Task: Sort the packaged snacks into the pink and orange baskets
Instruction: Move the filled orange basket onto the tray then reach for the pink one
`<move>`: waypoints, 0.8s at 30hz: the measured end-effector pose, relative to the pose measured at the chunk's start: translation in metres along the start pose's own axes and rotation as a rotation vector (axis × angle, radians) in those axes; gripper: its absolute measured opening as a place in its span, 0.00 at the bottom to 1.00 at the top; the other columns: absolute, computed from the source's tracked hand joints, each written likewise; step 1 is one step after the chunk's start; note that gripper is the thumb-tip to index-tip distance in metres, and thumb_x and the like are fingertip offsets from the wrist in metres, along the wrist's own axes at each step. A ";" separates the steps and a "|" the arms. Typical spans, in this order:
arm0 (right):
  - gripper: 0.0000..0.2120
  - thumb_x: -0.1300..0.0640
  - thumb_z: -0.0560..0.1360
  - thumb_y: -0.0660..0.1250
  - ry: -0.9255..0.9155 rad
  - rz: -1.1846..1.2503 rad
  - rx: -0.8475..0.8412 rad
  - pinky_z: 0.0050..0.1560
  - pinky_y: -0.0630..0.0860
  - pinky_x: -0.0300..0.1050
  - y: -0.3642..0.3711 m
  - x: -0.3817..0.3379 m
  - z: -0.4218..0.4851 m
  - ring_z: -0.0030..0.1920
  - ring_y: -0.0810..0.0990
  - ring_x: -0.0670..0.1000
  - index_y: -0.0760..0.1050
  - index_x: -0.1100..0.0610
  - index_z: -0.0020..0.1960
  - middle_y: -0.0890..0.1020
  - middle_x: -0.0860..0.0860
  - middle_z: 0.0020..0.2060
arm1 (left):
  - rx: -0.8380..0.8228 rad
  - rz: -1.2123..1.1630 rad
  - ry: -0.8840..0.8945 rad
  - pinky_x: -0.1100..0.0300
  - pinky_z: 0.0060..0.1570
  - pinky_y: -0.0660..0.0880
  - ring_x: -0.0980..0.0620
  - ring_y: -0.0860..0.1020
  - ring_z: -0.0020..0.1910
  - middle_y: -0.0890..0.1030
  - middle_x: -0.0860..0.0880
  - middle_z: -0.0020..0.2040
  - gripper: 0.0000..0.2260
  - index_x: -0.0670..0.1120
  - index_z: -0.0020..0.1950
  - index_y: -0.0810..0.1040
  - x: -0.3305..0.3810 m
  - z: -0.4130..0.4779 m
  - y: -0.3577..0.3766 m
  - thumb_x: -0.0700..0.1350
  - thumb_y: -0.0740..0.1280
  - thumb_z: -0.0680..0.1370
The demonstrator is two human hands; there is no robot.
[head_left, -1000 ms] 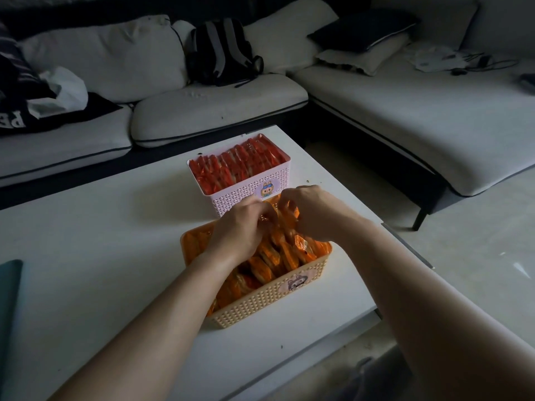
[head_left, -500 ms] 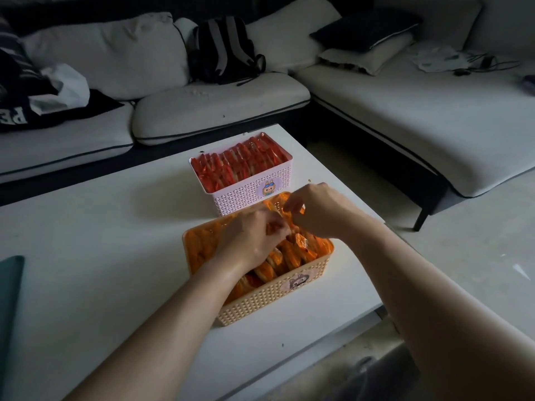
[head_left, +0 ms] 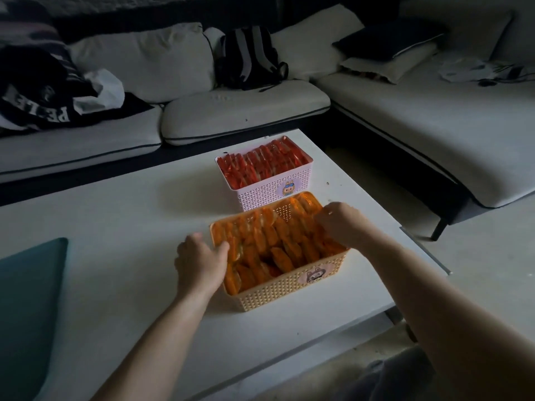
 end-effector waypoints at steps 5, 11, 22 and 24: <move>0.16 0.47 0.83 0.56 0.094 0.072 -0.056 0.46 0.81 0.47 0.016 -0.008 -0.016 0.44 0.82 0.53 0.75 0.57 0.59 0.81 0.54 0.50 | -0.268 -0.267 -0.203 0.48 0.52 0.81 0.41 0.83 0.46 0.85 0.43 0.46 0.15 0.43 0.48 0.83 -0.029 -0.020 0.022 0.53 0.64 0.79; 0.15 0.50 0.79 0.58 -0.037 0.206 0.022 0.45 0.80 0.48 0.031 -0.073 -0.041 0.46 0.81 0.53 0.76 0.58 0.56 0.82 0.54 0.48 | -0.081 -0.305 -0.230 0.54 0.41 0.73 0.41 0.80 0.44 0.83 0.42 0.43 0.10 0.42 0.46 0.81 -0.061 -0.009 -0.052 0.47 0.65 0.80; 0.14 0.52 0.73 0.64 -0.206 0.359 -0.187 0.46 0.85 0.54 0.167 -0.247 -0.110 0.39 0.86 0.56 0.83 0.61 0.41 0.86 0.56 0.38 | 0.193 -0.447 -0.296 0.58 0.39 0.70 0.51 0.78 0.37 0.81 0.48 0.40 0.08 0.47 0.42 0.80 -0.208 0.002 -0.253 0.45 0.66 0.81; 0.13 0.52 0.75 0.65 -0.223 0.385 -0.254 0.45 0.85 0.56 0.202 -0.283 -0.120 0.41 0.87 0.57 0.83 0.59 0.41 0.87 0.56 0.40 | 0.282 -0.411 -0.335 0.56 0.41 0.70 0.50 0.75 0.35 0.78 0.50 0.36 0.10 0.46 0.40 0.79 -0.241 -0.002 -0.291 0.45 0.66 0.81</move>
Point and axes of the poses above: each hand's wrist, its own z-axis towards the middle knuckle, its own y-axis out of the palm, x = y × z, the point moved 10 cm from there along z, towards the middle knuckle
